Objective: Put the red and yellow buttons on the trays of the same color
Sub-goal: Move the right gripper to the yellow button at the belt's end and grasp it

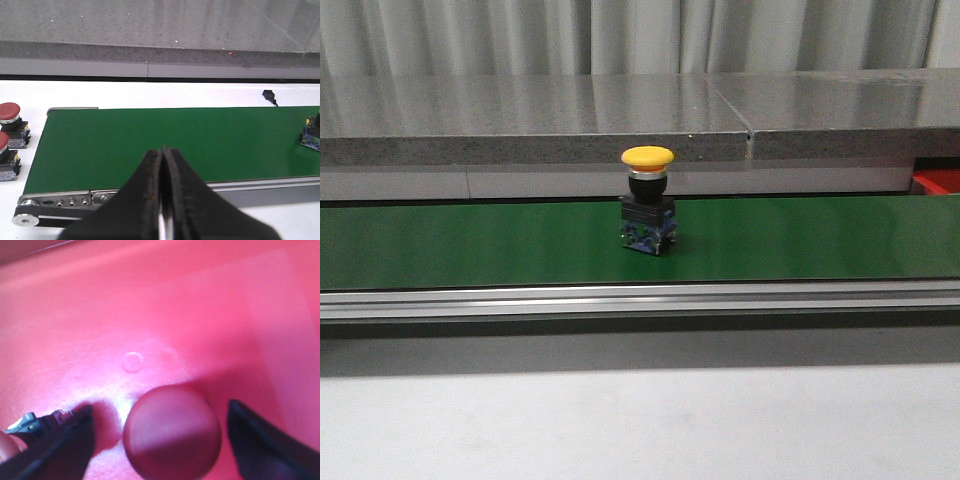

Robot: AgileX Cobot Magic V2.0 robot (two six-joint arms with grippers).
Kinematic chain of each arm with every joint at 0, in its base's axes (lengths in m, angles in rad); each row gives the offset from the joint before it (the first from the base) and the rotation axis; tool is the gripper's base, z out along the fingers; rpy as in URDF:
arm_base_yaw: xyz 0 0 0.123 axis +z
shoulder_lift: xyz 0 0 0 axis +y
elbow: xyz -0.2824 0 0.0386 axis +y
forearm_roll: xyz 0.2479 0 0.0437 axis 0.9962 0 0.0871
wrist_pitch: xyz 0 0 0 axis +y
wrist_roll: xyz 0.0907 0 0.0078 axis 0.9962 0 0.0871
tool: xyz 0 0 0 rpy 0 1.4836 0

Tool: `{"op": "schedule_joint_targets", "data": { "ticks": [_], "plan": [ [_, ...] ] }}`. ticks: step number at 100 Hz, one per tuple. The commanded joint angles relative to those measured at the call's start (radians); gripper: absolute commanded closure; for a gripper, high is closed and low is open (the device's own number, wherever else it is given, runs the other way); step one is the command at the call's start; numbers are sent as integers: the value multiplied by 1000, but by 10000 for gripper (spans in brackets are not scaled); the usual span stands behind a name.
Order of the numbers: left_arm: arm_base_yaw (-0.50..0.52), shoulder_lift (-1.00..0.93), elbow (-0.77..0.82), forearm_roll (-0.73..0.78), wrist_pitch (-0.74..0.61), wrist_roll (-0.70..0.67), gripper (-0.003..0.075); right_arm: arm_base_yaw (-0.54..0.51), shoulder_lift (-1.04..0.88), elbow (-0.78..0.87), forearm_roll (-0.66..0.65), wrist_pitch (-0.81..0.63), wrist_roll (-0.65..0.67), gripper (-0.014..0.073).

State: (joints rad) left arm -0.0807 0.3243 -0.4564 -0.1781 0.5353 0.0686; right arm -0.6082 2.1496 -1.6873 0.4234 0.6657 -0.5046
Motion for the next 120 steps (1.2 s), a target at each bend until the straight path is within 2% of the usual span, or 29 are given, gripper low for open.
{"op": "schedule_joint_targets", "data": {
  "ticks": [1, 24, 67, 81, 120],
  "plan": [
    [-7, 7, -28, -14, -78, -3, 739, -2, -66, -42, 24, -20, -2, -43],
    [-7, 7, -28, -14, -78, -3, 739, -2, -123, -114, 27, 29, -2, -41],
    [-7, 7, -28, -14, -78, -3, 739, 42, -374, -99, 44, 217, -2, -41],
    [-7, 7, -28, -14, -78, -3, 739, 95, -498, 11, 44, 219, -10, -41],
    [-7, 7, -28, -14, -78, -3, 739, 270, -879, 511, 44, 147, -41, -41]
  ]
}}
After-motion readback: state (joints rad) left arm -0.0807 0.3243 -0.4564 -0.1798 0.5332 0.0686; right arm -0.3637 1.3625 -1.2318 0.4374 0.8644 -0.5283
